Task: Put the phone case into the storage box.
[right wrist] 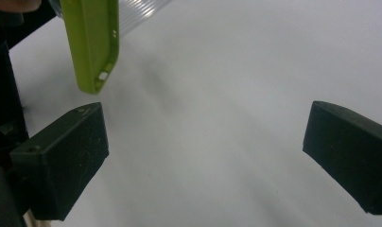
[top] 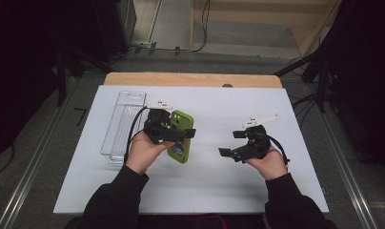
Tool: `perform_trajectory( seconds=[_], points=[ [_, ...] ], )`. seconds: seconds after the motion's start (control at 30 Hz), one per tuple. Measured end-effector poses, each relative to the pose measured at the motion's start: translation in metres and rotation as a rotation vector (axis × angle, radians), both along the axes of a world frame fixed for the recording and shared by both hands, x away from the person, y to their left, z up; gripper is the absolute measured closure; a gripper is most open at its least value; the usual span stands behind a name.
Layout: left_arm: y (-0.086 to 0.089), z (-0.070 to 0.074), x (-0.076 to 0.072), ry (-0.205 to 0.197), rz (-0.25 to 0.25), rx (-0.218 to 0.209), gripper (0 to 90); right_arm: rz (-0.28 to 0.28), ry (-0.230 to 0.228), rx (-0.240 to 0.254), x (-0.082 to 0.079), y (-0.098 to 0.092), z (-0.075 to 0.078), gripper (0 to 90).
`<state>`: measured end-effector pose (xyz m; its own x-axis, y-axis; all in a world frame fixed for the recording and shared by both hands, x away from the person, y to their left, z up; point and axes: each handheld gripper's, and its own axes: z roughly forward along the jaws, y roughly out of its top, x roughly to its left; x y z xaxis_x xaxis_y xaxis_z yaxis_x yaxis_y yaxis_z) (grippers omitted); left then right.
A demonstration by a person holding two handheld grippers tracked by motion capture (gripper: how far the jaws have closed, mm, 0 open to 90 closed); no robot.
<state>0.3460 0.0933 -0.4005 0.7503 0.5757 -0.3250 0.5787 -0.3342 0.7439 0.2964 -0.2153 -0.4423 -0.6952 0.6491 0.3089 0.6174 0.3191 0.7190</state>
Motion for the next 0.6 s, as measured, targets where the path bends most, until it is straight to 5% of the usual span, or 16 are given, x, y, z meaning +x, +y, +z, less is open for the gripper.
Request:
perform_trajectory(
  seconds=[0.6],
  points=[
    [0.004, 0.003, 0.001, 0.005, -0.011, -0.012, 17.2, -0.011, 0.008, 0.001, -0.033, -0.015, -0.019, 0.1]
  ],
)
